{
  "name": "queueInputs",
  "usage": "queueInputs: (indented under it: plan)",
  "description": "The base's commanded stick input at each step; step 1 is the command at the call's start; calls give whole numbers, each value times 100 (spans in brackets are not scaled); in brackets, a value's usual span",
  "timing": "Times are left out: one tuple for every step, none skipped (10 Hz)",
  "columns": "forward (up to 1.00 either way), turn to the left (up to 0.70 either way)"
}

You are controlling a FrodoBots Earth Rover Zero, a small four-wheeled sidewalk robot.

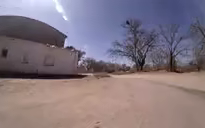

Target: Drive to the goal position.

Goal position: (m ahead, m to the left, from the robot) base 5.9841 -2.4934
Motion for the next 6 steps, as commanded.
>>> queueInputs:
  plan:
    - [100, -27]
    - [100, -27]
    - [100, -27]
    - [100, -27]
    - [100, -27]
    - [100, -27]
